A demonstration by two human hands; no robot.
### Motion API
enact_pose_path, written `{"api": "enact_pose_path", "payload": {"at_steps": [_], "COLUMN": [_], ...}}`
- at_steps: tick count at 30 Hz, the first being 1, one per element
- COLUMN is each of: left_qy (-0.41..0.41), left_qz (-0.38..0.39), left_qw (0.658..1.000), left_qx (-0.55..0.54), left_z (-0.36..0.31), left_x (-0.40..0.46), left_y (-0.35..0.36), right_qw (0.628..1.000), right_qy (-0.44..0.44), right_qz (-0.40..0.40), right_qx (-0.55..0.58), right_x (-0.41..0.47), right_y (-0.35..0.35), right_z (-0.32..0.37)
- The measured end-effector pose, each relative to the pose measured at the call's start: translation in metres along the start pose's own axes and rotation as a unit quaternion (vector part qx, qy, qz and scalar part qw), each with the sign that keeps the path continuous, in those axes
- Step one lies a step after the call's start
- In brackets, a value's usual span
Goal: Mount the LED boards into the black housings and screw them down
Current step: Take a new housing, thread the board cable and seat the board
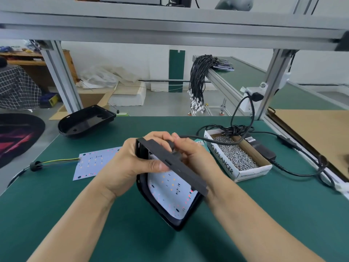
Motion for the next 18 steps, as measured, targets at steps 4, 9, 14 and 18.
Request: {"api": "enact_pose_path", "payload": {"at_steps": [4,9,14,18], "left_qy": [0.013,0.026,0.028,0.048], "left_qz": [0.010,0.015,0.005,-0.072], "left_qw": [1.000,0.999,0.999,0.996], "left_qx": [0.004,0.012,0.026,0.017], "left_z": [0.000,-0.007,-0.007,0.002], "left_x": [0.002,0.002,0.001,-0.006], "left_y": [0.002,0.004,0.004,0.001], "right_qw": [0.996,0.986,0.982,0.991], "right_qy": [-0.047,-0.102,-0.125,-0.075], "right_qz": [-0.061,-0.116,-0.129,-0.097], "right_qx": [-0.052,-0.065,-0.054,0.057], "right_x": [-0.004,-0.001,0.001,0.004], "right_y": [0.002,0.004,0.005,-0.002], "right_z": [-0.001,0.004,0.009,0.022]}}
Point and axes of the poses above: each hand's wrist, its own x-axis towards the middle knuckle, its own y-axis out of the palm, z = x × y, the point moved 1 cm from there along x, towards the middle knuckle, and after that the axes turned 11 degrees about -z, right-handed, at the moved point
